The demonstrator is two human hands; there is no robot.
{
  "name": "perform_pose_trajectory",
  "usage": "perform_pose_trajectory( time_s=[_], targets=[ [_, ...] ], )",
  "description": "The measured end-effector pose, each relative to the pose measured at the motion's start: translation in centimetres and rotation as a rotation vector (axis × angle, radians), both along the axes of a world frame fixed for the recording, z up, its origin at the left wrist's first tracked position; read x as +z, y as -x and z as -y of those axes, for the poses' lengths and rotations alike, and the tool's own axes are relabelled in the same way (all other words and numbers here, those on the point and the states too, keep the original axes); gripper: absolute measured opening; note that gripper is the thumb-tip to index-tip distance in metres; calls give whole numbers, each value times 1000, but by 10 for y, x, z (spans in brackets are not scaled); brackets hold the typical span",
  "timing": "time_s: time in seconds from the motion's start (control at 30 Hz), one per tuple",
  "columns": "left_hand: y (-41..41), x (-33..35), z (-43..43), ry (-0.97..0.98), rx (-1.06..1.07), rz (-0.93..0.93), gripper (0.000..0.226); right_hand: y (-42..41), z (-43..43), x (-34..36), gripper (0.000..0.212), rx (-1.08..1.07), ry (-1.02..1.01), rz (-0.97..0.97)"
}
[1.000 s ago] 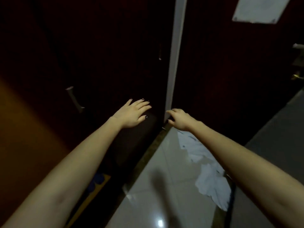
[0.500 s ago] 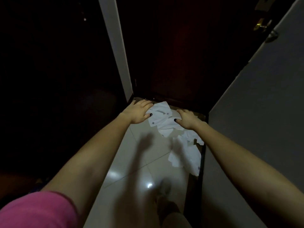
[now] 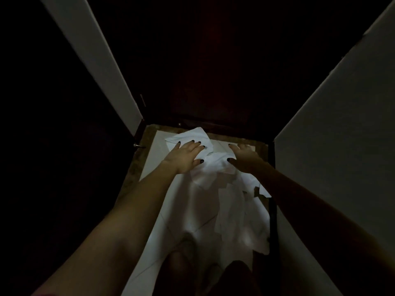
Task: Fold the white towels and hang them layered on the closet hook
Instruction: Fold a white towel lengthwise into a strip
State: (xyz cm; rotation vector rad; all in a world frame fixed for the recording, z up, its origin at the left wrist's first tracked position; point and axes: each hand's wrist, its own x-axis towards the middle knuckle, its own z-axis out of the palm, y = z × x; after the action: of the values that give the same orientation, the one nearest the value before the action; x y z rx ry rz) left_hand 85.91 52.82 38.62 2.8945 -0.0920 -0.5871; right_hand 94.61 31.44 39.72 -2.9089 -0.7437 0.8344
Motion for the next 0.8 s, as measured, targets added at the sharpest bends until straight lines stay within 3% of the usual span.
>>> perform_pose_trajectory(
  time_s=[0.43, 0.7, 0.8],
  targets=[
    [-114, -371, -27, 74, -35, 84, 53, -91, -21, -399, 62, -59, -52, 15],
    [-134, -519, -19, 167, 19, 87, 60, -103, -20, -547, 52, -36, -185, 211],
    [-123, -565, -10, 186, 138, 69, 61, -77, -14, -588, 71, 0, -156, 162]
  ],
)
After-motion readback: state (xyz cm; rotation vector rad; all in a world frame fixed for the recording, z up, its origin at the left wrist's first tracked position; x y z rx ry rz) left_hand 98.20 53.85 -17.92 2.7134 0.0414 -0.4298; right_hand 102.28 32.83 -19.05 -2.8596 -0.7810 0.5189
